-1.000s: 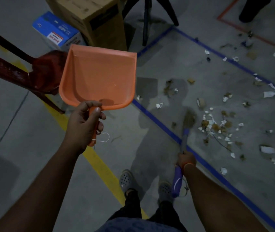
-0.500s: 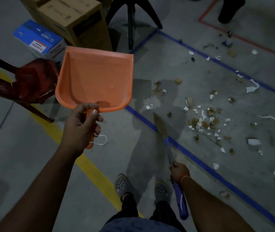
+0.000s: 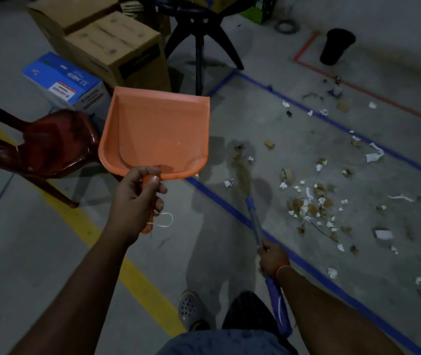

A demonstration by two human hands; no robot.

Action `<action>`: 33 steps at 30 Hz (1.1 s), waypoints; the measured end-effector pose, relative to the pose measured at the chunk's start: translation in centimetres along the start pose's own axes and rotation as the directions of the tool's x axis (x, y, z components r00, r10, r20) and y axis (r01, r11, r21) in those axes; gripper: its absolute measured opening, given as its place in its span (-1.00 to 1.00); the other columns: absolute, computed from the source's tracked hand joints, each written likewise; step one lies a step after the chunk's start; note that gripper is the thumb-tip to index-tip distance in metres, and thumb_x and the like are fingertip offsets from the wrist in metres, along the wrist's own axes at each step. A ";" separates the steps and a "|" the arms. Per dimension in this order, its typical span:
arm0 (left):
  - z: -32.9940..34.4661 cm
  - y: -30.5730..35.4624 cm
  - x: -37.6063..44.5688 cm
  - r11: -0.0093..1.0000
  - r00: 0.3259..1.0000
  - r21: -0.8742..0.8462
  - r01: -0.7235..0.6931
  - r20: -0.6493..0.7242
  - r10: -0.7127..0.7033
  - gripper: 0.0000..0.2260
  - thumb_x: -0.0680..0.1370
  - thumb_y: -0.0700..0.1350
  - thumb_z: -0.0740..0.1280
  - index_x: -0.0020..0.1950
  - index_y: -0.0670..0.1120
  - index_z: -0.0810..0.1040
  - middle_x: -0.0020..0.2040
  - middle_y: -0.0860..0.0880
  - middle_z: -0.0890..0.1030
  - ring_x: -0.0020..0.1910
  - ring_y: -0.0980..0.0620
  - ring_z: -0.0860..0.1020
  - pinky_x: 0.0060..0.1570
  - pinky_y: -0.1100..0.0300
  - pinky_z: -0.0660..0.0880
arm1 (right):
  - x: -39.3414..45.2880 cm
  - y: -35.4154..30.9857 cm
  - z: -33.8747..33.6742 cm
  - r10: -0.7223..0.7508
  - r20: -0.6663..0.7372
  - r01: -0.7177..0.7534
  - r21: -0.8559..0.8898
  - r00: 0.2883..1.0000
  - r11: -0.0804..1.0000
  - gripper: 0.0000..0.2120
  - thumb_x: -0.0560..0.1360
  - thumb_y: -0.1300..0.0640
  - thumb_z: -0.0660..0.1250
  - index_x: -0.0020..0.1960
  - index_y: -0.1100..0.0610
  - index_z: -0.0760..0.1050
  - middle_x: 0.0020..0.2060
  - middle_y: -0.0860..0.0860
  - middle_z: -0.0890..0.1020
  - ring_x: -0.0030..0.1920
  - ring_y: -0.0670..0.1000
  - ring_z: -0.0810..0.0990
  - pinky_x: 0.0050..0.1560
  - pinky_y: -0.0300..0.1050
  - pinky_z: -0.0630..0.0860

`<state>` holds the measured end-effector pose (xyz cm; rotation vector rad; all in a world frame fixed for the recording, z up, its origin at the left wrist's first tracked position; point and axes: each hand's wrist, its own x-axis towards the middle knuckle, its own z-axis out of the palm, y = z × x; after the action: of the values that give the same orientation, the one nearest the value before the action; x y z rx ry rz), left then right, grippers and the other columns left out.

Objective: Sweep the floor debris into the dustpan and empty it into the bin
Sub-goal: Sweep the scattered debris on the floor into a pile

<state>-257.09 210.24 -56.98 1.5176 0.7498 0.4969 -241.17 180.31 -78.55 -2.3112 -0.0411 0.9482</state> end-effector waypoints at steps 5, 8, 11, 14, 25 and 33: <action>-0.3 0.5 2.9 1.000 0.999 0.009 0.023 0.026 -0.023 -0.89 0.71 -0.20 0.24 0.19 -0.13 0.52 -0.18 -0.07 0.62 -0.42 0.01 0.50 -0.45 0.18 0.43 | 1.9 -5.3 3.0 -0.092 0.194 0.116 -0.119 0.977 0.986 -0.68 0.53 0.09 0.27 0.27 0.07 0.54 -0.12 0.14 0.69 -0.22 0.13 0.68 -0.18 -0.02 0.64; -0.2 0.5 5.6 0.999 0.999 0.041 0.033 0.023 -0.034 -0.89 0.71 -0.20 0.24 0.18 -0.11 0.53 -0.18 -0.08 0.61 -0.43 0.00 0.49 -0.44 0.18 0.43 | 4.3 -7.9 5.3 -0.084 0.268 0.129 -0.155 0.960 0.979 -0.63 0.54 0.06 0.32 0.32 0.12 0.51 0.09 0.14 0.66 0.03 0.14 0.65 0.06 -0.09 0.58; 0.0 0.5 8.1 0.996 0.999 0.076 0.040 0.014 -0.041 -0.88 0.71 -0.20 0.24 0.21 -0.13 0.52 -0.15 -0.12 0.60 -0.41 -0.03 0.49 -0.45 0.17 0.44 | 6.9 -9.7 6.6 -0.024 0.317 0.081 -0.167 0.948 0.983 -0.66 0.55 0.09 0.31 0.30 0.14 0.52 0.11 0.16 0.64 -0.07 0.09 0.60 -0.33 -0.37 0.50; 0.4 1.0 10.9 0.992 0.998 0.115 0.058 0.031 -0.062 -0.88 0.71 -0.21 0.23 0.20 -0.15 0.52 -0.14 -0.15 0.59 -0.42 -0.04 0.48 -0.45 0.19 0.45 | 9.7 -10.3 6.6 0.020 0.292 0.025 -0.149 0.956 0.988 -0.70 0.56 0.09 0.28 0.25 0.13 0.56 0.11 0.16 0.65 -0.04 0.14 0.62 -0.18 -0.23 0.55; 7.8 2.8 19.5 0.993 0.995 0.118 0.027 0.091 -0.037 -0.90 0.70 -0.22 0.24 0.18 -0.14 0.52 -0.17 -0.14 0.59 -0.43 0.01 0.49 -0.46 0.20 0.44 | 18.1 -7.4 -5.4 0.274 -0.110 -0.267 0.080 0.955 0.960 -0.75 0.53 0.07 0.30 0.05 0.21 0.63 -0.05 0.22 0.67 -0.07 0.21 0.64 -0.08 -0.13 0.51; 12.7 4.0 23.0 0.993 0.986 0.117 0.012 0.166 -0.032 -0.89 0.70 -0.18 0.25 0.14 -0.03 0.56 -0.14 -0.11 0.62 -0.40 -0.02 0.51 -0.45 0.19 0.46 | 16.5 -5.9 -7.3 0.163 -0.071 -0.146 0.199 0.984 0.969 -0.81 0.61 0.13 0.21 0.17 0.13 0.51 -0.37 0.19 0.58 -0.47 0.15 0.58 -0.53 -0.15 0.48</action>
<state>-231.58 217.78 -57.23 1.6350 0.6724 0.3084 -223.08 185.27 -81.59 -2.1959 0.2607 0.8844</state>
